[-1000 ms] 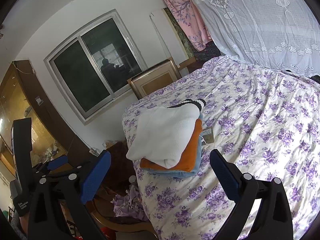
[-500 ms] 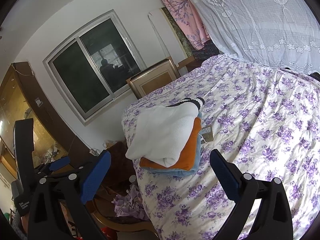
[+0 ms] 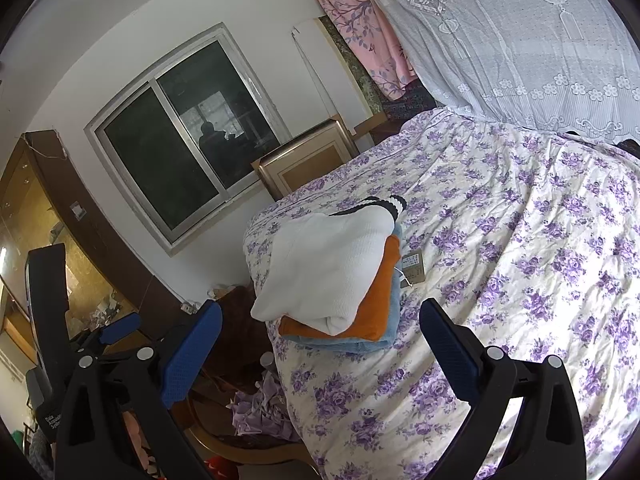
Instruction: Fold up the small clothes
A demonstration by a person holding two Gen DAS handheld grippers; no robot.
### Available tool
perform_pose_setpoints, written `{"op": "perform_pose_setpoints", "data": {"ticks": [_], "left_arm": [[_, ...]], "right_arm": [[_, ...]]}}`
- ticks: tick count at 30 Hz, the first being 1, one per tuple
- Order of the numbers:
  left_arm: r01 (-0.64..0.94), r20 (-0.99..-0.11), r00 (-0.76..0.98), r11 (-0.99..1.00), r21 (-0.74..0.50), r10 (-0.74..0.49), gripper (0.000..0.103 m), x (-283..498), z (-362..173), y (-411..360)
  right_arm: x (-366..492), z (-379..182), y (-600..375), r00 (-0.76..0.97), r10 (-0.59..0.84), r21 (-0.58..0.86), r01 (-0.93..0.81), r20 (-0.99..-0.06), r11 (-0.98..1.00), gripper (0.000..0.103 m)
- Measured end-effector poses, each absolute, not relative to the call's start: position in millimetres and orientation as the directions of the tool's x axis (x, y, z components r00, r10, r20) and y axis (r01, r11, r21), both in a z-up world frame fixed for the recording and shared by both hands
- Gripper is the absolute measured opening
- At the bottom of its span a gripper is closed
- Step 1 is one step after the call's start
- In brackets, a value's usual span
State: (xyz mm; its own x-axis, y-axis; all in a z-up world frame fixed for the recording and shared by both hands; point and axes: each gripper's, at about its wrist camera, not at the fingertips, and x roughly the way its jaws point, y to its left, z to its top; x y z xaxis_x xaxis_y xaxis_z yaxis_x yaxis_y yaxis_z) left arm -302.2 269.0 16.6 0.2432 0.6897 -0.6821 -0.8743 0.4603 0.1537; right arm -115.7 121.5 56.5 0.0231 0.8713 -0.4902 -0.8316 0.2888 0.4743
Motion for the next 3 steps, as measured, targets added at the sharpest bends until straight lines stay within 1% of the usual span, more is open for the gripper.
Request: {"op": "perform_pose_setpoints", "data": {"ticks": [3], "left_arm": [[-0.874,-0.677,0.241,0.459,0.161,0.696,0.098,-301.7,17.0,269.1]], "right_arm": [[-114.3,56.9,122.6,0.025,0.871,0.475,-0.830,-0.491,0.292,0.100]]}}
